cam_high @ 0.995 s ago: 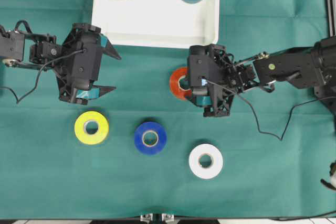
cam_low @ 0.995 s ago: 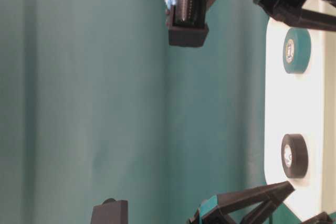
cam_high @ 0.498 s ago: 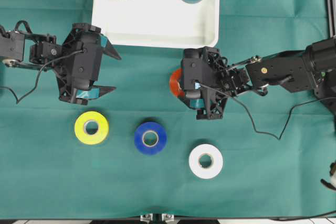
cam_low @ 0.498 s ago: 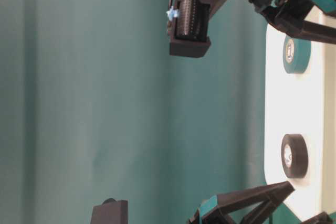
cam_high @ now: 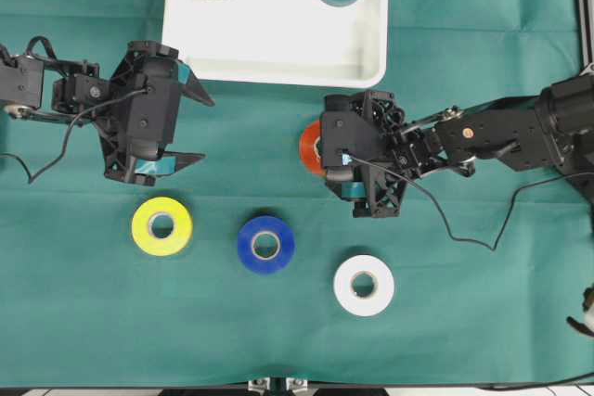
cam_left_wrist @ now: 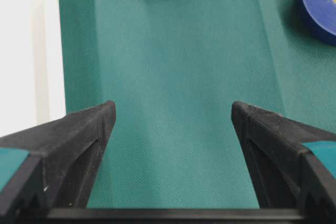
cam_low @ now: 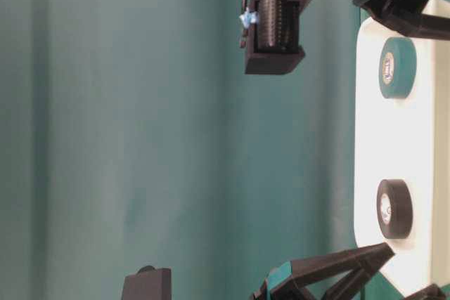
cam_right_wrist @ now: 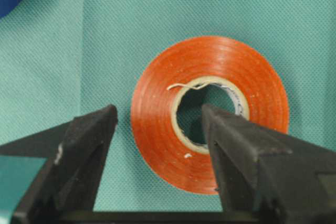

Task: Put the tape alternately from left to right into the white case.
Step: 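Lower the right gripper into the red tape roll's hole, then grip the red roll with the right gripper and carry it to the tray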

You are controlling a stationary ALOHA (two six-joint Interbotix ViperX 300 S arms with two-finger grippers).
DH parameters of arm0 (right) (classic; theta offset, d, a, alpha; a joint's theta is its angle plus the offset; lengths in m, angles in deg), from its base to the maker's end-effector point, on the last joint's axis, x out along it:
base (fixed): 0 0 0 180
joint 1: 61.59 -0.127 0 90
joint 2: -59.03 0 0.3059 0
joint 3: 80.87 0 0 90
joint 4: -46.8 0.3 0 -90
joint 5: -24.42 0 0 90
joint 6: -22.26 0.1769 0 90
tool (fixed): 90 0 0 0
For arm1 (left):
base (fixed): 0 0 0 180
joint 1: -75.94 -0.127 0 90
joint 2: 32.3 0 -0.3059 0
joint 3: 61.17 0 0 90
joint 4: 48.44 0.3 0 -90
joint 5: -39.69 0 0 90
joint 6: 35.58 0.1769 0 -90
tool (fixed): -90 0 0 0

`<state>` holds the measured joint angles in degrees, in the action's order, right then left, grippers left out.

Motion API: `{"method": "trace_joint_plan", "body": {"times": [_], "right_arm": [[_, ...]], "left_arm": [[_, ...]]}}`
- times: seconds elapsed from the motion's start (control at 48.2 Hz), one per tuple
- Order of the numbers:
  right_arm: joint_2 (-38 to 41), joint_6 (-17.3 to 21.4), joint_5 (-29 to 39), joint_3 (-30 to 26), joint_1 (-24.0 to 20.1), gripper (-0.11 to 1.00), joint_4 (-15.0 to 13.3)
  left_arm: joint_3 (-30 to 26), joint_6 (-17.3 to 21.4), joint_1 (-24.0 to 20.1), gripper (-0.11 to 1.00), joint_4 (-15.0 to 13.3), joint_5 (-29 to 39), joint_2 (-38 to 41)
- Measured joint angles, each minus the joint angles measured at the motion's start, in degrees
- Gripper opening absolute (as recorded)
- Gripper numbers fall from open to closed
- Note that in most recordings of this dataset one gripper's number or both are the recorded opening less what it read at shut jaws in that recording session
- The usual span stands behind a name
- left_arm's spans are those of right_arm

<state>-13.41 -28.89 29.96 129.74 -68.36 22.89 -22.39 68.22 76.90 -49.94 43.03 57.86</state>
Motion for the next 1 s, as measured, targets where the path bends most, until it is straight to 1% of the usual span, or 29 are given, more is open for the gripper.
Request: {"method": "trace_joint_plan", "body": {"times": [0.352, 0.498, 0.539, 0.581, 0.601, 0.622, 0.684, 0.726, 0.995], "right_arm": [[0.8, 0.0, 0.2, -0.5, 0.0, 0.72, 0.0], [0.9, 0.0, 0.3, -0.6, -0.1, 0.68, 0.0], [0.8, 0.0, 0.3, -0.6, -0.1, 0.66, 0.0], [0.9, 0.0, 0.3, -0.8, 0.0, 0.61, -0.1], [0.8, 0.0, 0.3, -0.8, -0.1, 0.57, 0.0], [0.8, 0.0, 0.4, -0.9, 0.0, 0.5, 0.0], [0.9, 0.1, 0.4, -1.1, -0.2, 0.33, 0.0], [0.9, 0.0, 0.4, -1.1, -0.3, 0.26, 0.0], [0.8, 0.0, 0.4, -1.8, -0.1, 0.26, 0.0]], "left_arm": [[0.0, 0.0, 0.0, 0.7, 0.0, 0.0, 0.0], [0.0, 0.0, 0.0, 0.7, 0.0, 0.0, 0.1], [0.0, 0.0, 0.0, 0.7, 0.0, 0.0, 0.1], [0.0, 0.0, 0.1, 0.7, 0.0, 0.0, 0.1], [0.0, 0.0, 0.0, 0.7, 0.0, 0.0, 0.1], [0.0, 0.0, 0.1, 0.7, 0.0, 0.0, 0.1], [0.0, 0.0, 0.1, 0.7, 0.0, 0.0, 0.0], [0.0, 0.0, 0.1, 0.7, 0.0, 0.0, 0.0], [0.0, 0.0, 0.1, 0.7, 0.0, 0.0, 0.1]]}}
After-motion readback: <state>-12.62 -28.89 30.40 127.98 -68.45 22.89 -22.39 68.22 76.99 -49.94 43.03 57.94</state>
